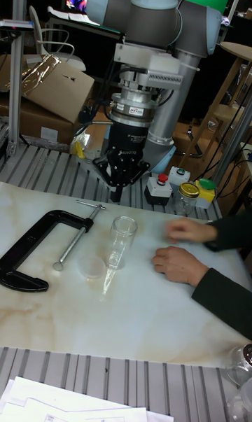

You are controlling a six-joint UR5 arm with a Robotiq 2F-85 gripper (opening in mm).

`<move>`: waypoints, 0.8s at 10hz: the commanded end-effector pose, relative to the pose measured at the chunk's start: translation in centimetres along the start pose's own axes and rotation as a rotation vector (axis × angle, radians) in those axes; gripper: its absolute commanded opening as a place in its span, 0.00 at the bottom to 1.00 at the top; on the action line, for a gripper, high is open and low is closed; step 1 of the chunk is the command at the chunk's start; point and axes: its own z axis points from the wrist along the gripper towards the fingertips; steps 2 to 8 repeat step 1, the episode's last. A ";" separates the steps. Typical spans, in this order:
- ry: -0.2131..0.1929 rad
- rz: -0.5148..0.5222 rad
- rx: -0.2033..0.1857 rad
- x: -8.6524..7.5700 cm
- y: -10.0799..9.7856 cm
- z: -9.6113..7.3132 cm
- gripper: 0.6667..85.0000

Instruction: Unscrew the lid from the jar

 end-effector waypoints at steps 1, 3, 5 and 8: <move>-0.018 0.036 -0.027 -0.7 0.6 0.0 0.01; -0.018 0.036 -0.027 -0.7 0.6 0.0 0.01; -0.018 0.036 -0.027 -0.7 0.6 0.0 0.01; -0.018 0.036 -0.027 -0.7 0.6 0.0 0.01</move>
